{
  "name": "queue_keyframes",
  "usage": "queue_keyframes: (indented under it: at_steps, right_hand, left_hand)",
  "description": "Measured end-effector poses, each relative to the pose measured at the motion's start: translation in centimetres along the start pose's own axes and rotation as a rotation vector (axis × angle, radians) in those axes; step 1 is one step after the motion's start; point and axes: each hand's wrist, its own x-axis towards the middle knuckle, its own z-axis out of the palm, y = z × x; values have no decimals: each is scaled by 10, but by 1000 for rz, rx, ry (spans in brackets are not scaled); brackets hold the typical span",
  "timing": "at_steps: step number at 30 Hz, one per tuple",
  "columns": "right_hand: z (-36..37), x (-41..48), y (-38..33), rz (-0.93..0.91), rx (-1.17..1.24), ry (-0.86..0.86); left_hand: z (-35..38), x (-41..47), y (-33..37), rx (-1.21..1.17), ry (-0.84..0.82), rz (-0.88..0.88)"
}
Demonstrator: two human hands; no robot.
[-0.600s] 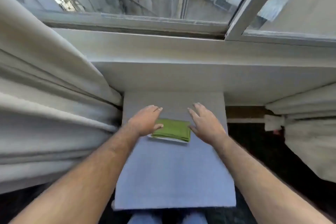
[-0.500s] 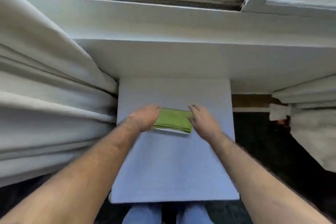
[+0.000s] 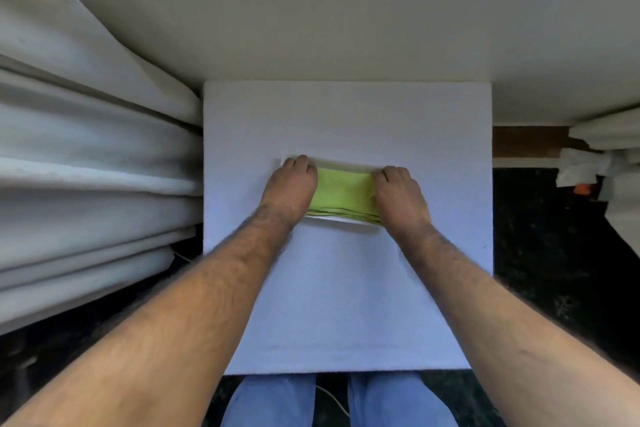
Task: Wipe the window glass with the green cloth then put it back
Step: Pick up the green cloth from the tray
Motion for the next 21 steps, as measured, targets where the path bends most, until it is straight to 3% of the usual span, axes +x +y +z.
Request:
queue_keyframes:
  at_steps: [5,11,16,21]
  right_hand:
    - [-9,3,-6,96,-5,11]
    - [-65,-9,1,84,180,-96]
    - [-168,-28,12,50,258,-36]
    - [-301,-68,14,-24,344,176]
  left_hand:
    - [-10,6,-3,19,1,-65]
    - [-62,-18,-8,-290,-25,-50]
    - [-154,-41,-23,-467,26,-97]
    - [-287,-82,-37,-558,99,-64]
